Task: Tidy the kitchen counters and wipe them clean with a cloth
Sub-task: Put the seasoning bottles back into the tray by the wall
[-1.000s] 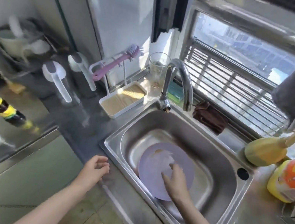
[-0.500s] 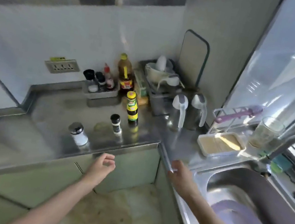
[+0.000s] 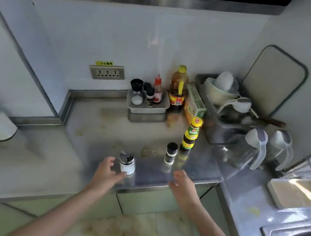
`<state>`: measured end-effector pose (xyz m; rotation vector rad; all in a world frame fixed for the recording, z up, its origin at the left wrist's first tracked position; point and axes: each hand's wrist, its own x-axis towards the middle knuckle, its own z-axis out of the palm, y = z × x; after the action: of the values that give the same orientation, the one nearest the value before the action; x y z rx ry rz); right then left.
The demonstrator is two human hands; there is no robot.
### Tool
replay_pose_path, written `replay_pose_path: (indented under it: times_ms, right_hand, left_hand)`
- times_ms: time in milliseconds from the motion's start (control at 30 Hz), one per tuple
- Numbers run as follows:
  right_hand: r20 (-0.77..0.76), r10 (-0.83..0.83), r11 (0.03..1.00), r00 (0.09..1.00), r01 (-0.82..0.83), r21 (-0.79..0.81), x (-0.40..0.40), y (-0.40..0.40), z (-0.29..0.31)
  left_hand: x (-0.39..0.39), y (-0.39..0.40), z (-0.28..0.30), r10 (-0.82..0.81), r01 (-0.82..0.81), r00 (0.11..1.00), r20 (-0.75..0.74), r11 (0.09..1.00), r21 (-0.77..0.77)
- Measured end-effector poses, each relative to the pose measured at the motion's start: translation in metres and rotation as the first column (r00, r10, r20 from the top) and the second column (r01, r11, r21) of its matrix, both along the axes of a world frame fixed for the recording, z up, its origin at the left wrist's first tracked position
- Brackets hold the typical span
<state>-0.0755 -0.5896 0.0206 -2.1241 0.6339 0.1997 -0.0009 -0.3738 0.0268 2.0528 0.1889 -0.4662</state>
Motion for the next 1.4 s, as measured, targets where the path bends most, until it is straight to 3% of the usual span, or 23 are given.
replay_pose_path:
  times_ms: [233,367,700,900,1200,1400]
  right_hand:
    - [0.086,-0.168,0.985,0.982,0.166,0.038,0.027,0.001,-0.012]
    - [0.133,-0.218,0.975,0.967,0.208,0.082,0.055,-0.010,-0.015]
    - [0.012,0.041,0.995,0.999,-0.040,-0.092,0.110,-0.032,-0.041]
    - [0.030,0.007,1.000,1.000,-0.007,0.001,0.147,-0.033,-0.027]
    - [0.194,-0.060,0.993,0.979,0.039,0.110,0.270,-0.020,0.009]
    - [0.204,-0.109,0.990,0.973,0.088,0.112,0.322,-0.016,0.018]
  left_hand:
    - [0.032,-0.020,-0.033,-0.142,0.134,0.987,0.072,0.985,0.104]
    - [0.049,-0.028,-0.045,-0.114,0.089,0.985,0.129,0.979,0.185]
    - [0.092,-0.038,-0.050,-0.065,0.048,0.997,0.046,0.952,0.304]
    - [0.136,-0.045,-0.030,0.045,-0.059,0.997,0.064,0.971,0.233]
    - [0.265,-0.067,0.024,0.008,-0.061,0.960,0.280,0.982,0.180]
    - [0.332,-0.089,0.028,0.033,-0.085,0.930,0.366,0.988,0.128]
